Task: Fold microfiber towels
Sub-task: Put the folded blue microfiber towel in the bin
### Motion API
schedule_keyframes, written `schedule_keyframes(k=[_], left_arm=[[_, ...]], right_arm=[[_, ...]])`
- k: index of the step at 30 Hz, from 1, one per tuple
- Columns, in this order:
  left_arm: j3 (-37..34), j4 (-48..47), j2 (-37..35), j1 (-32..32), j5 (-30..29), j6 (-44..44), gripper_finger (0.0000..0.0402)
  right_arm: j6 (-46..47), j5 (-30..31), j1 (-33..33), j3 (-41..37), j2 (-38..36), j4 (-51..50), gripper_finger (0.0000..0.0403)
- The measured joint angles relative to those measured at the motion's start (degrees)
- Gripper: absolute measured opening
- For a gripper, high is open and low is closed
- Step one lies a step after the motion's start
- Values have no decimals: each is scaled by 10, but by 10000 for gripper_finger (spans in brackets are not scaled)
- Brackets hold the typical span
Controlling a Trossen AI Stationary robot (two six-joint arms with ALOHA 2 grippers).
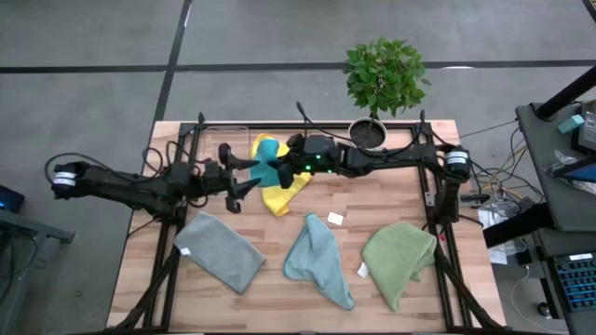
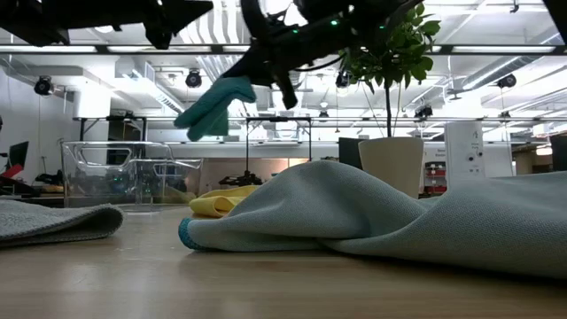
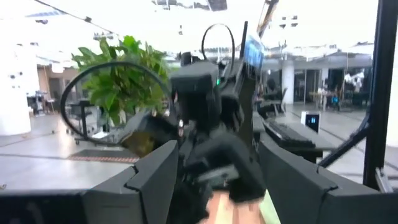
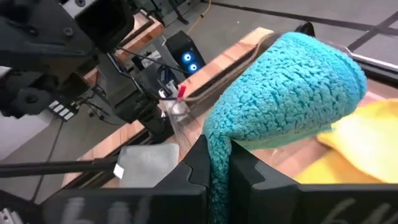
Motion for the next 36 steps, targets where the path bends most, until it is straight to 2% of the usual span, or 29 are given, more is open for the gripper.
schedule_keyframes(k=[6,19,34,36], left_arm=[[-1,-20,-27,-2,6,-1,212],[-4,-22,-35,-2,6,-1,212],[-7,-20,-47,-2,8,-1,212],[-10,-18,-51,-2,3,0,212]], right_arm=[[-6,3,0,54,46,-12,13],[-6,3,-6,133,122,-8,13],[-44,-15,-14,343,266,-8,13],[-44,-35,-19,371,288,-7,13]])
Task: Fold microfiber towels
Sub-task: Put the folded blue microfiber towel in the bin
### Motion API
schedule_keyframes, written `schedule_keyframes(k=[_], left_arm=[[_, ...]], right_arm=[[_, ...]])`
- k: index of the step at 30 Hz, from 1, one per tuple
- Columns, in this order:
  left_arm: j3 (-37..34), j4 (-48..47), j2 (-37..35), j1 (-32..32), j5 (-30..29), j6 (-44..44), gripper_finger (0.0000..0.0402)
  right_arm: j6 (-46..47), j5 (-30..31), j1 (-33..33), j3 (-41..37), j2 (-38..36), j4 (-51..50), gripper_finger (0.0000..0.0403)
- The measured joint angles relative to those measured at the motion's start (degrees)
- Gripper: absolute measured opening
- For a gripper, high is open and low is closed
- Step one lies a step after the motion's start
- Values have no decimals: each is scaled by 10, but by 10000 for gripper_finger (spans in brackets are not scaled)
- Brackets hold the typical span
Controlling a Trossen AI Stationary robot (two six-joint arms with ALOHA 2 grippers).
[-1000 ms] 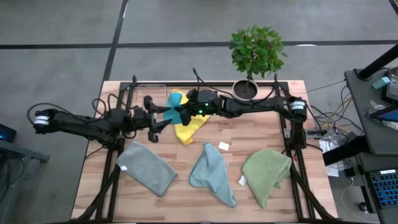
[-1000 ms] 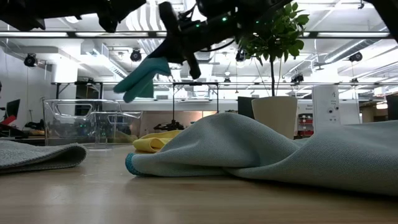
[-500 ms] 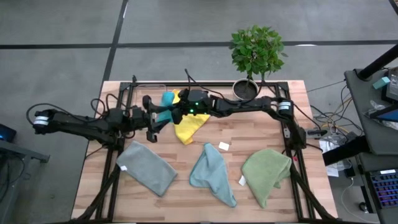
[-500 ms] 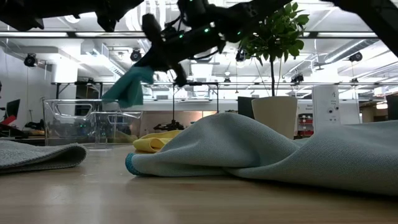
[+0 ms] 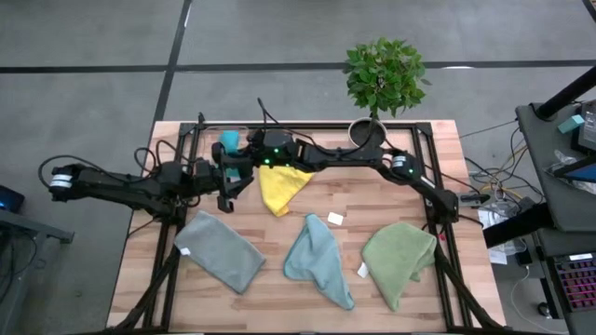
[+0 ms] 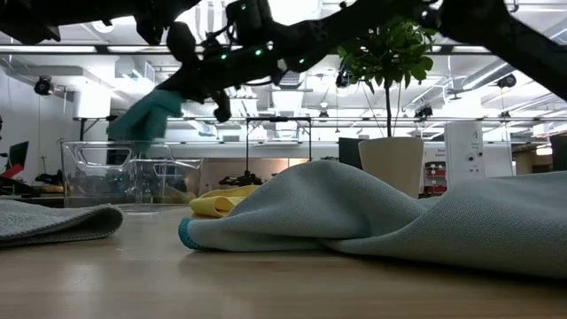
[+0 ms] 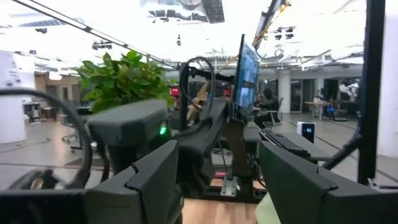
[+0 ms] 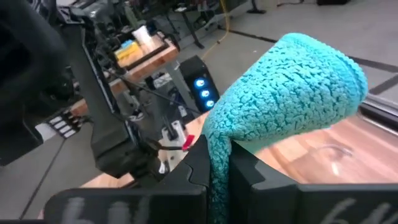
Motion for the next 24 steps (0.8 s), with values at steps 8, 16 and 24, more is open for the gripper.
schedule_keyframes(k=[8,16,24], left_arm=[[-35,-5,-73,0,-27,0,212],[-60,-16,-128,0,-40,0,212],[-75,-16,-152,0,-53,-1,212]], right_arm=[[8,-28,-8,94,72,3,13],[24,-36,-12,157,127,19,13],[49,-30,-19,172,171,33,13]])
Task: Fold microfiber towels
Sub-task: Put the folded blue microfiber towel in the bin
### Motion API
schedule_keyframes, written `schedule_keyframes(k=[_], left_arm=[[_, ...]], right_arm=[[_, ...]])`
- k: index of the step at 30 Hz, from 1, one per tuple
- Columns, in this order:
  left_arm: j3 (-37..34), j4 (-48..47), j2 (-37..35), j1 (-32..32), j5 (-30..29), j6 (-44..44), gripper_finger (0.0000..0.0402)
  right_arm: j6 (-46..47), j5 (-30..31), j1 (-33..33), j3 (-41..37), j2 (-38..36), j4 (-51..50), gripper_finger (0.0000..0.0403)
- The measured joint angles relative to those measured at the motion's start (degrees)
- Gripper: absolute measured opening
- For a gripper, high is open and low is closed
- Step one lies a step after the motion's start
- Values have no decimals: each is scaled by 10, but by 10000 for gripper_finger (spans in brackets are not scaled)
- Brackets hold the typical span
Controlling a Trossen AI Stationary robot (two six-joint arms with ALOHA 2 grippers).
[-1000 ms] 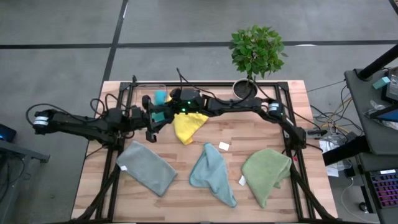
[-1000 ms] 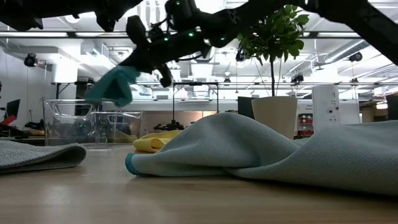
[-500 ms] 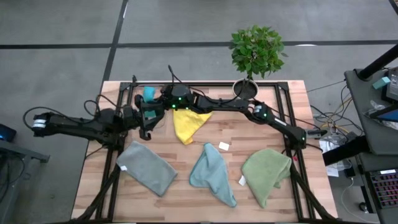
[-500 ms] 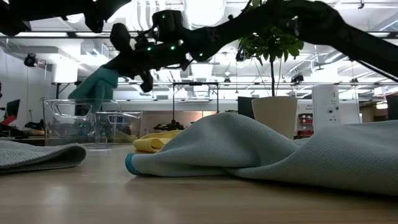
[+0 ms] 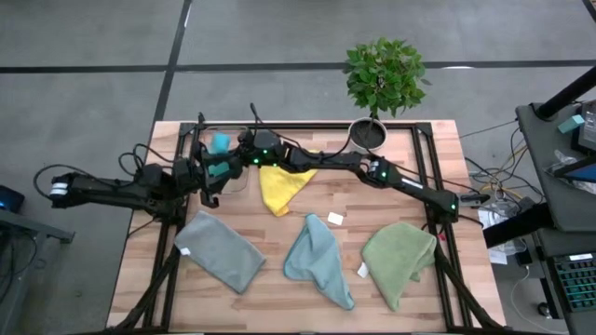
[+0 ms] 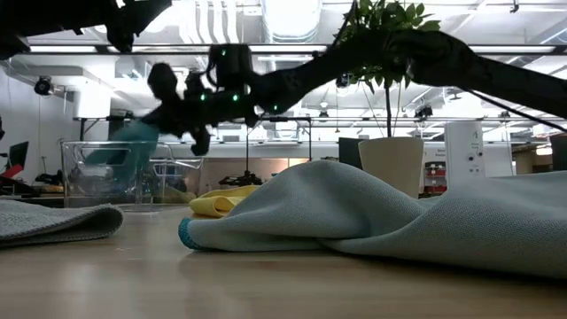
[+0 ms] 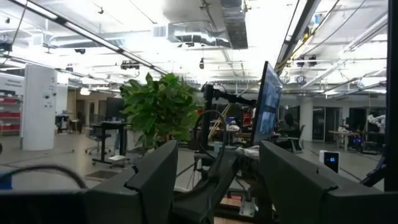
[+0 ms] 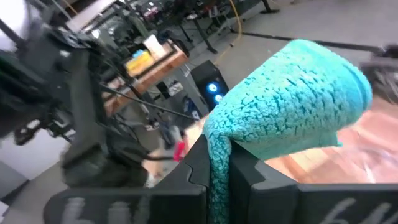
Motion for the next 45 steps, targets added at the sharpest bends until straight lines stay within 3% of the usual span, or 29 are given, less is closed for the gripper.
schedule_keyframes(k=[15,30,45], left_arm=[[0,1,-1,0,6,-1,212],[0,1,-1,0,6,0,212],[0,1,-1,0,6,0,212]], right_arm=[[34,19,-12,2,21,-67,18],[28,4,-13,2,0,-124,157],[19,8,-13,0,-33,-209,176]])
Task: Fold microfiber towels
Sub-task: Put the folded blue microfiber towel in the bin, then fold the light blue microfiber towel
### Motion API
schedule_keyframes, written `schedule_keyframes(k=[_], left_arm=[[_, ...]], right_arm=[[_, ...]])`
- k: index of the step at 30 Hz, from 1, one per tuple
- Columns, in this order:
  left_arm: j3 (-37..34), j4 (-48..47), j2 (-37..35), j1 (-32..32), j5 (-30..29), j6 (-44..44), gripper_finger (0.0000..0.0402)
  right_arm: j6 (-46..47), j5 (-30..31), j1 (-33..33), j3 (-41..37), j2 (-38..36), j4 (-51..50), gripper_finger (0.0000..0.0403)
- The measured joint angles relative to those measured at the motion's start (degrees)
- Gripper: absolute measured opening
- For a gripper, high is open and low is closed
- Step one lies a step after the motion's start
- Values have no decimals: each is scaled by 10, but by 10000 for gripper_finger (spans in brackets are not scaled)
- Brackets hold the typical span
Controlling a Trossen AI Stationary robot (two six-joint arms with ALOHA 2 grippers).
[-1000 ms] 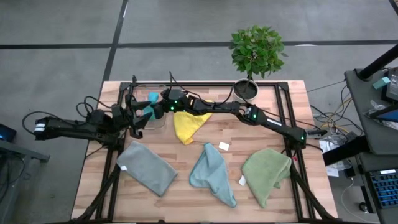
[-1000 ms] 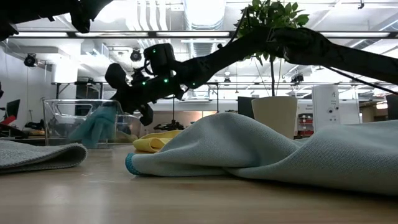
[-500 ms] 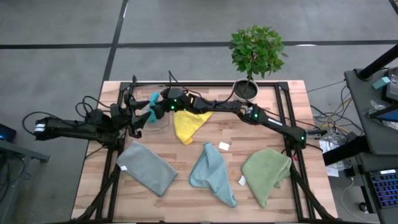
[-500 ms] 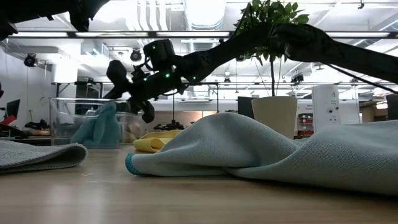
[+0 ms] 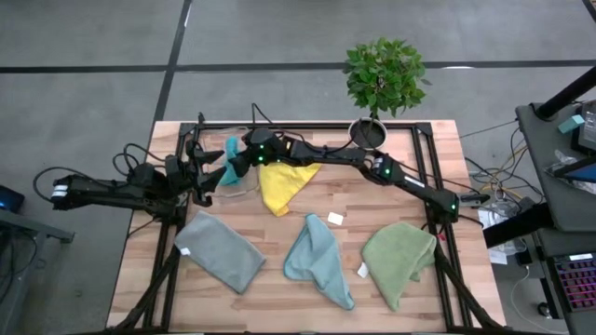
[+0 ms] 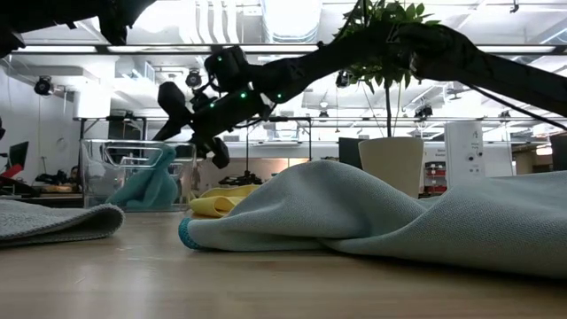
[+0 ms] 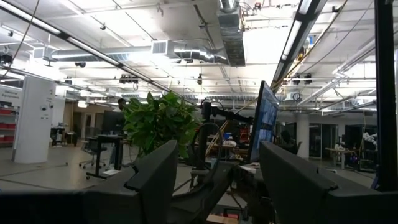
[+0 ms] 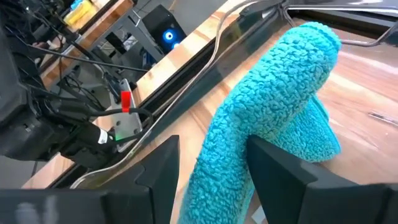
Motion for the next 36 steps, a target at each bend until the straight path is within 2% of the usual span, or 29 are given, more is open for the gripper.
schedule_keyframes(k=[19,23,31,36], left_arm=[[0,-1,0,0,0,0,212],[0,-3,-1,0,0,0,212],[0,-5,12,0,0,0,212],[11,-21,22,0,0,-4,212]], right_arm=[[-38,4,-17,0,-54,-128,176],[-84,21,-18,0,-76,-175,173],[-204,145,34,0,-152,-341,117],[-237,215,81,-29,-210,-433,71]])
